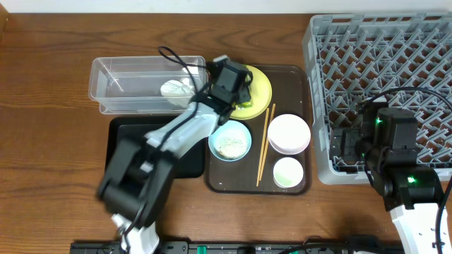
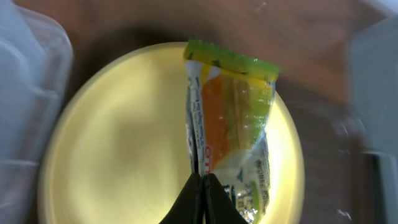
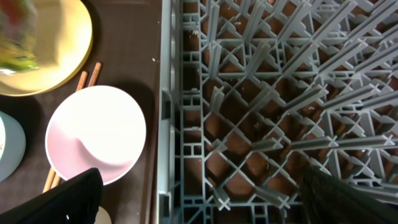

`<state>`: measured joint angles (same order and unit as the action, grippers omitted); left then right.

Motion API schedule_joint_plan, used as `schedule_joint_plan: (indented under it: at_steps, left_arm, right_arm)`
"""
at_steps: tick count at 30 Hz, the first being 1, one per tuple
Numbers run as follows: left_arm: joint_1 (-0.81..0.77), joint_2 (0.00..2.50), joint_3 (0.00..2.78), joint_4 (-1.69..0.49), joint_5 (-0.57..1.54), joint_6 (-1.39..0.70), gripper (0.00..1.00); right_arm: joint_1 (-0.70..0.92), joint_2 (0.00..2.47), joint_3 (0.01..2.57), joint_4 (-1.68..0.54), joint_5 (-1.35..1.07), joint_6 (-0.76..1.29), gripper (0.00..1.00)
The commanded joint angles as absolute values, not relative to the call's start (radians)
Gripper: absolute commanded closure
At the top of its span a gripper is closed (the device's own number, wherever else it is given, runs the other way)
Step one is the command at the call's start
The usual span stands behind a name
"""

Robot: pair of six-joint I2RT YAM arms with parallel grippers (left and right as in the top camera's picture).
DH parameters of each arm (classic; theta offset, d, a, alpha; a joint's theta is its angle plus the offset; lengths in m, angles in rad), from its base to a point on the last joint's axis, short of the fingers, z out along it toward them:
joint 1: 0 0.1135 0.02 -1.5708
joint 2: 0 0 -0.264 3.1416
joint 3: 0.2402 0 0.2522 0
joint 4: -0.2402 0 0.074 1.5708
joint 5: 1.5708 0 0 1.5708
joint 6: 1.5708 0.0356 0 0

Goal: Sort waste into correct bins and load items into the dishwasher rack
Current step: 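Carry the wrapper with the left gripper into the clear bin, then grasp the rim of the light-blue rice bowl with the left gripper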

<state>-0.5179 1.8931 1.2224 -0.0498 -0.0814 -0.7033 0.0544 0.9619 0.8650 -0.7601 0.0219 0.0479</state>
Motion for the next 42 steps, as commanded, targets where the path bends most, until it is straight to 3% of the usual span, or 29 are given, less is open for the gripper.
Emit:
schedule_joint_plan:
  at_steps: [1, 8, 16, 17, 19, 21, 30, 37, 42]
  left_arm:
    - [-0.494, 1.755, 1.231, -0.117, -0.091, -0.579, 0.94]
    - [-0.374, 1.6, 1.231, -0.34, -0.178, -0.55, 0.94]
    - [-0.196, 1.606, 1.227, -0.362, -0.187, -0.694, 0.91]
    - [-0.184, 1.608, 1.227, -0.358, -0.184, -0.704, 0.87]
    - [-0.164, 1.608, 1.227, -0.354, -0.184, -0.712, 0.6]
    - [-0.153, 1.608, 1.227, -0.354, -0.184, -0.712, 0.41]
    - [-0.206, 1.487, 1.227, -0.484, -0.084, -0.402, 0.17]
    - [-0.38, 1.405, 1.227, -0.704, -0.011, -0.315, 0.14]
    - [-0.507, 1.442, 1.208, -0.702, 0.074, -0.315, 0.2]
  right_arm:
    - [0.065, 0.962, 0.885, -0.76, 0.018, 0.047, 0.01]
    - [0.065, 0.962, 0.885, -0.76, 0.018, 0.047, 0.01]
    - [0.065, 0.962, 0.885, -0.76, 0.018, 0.047, 0.01]
    - [0.065, 0.962, 0.885, -0.76, 0.018, 0.047, 0.01]
    - [0.065, 0.962, 0.885, -0.76, 0.018, 0.047, 0.01]
    - [0.065, 0.962, 0.885, -0.76, 0.018, 0.047, 0.01]
    - [0.065, 0.962, 0.885, -0.759, 0.018, 0.047, 0.01]
    - [0.065, 0.962, 0.885, -0.759, 0.018, 0.048, 0.01]
    - [0.065, 0.962, 0.885, -0.759, 0.018, 0.055, 0.01]
